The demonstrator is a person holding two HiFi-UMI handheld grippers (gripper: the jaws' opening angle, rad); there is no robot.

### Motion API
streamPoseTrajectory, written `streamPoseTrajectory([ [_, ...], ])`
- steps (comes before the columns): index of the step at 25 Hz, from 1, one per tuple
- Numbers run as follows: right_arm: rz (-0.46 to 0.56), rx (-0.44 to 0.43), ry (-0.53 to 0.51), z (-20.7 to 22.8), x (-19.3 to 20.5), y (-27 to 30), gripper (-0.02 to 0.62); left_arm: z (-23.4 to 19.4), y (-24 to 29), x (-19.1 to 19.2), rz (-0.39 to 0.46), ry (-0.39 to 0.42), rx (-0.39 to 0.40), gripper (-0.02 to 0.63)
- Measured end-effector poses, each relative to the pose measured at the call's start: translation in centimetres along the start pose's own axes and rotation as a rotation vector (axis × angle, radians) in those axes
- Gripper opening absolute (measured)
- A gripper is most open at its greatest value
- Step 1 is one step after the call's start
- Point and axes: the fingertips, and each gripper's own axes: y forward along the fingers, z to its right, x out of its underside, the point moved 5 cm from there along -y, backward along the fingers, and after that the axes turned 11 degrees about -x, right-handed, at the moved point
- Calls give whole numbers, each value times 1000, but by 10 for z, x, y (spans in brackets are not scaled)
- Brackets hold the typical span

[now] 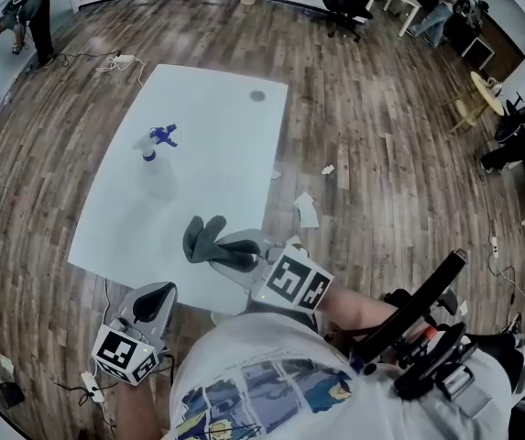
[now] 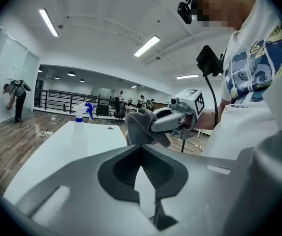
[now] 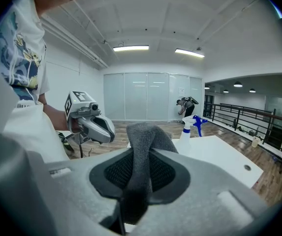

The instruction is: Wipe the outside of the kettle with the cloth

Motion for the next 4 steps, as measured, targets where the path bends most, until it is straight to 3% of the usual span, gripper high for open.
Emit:
streamPoseTrajectory([
  [4,-7,-12,-5,-2,2,0,72,2,3,10,-7,13,3,2],
])
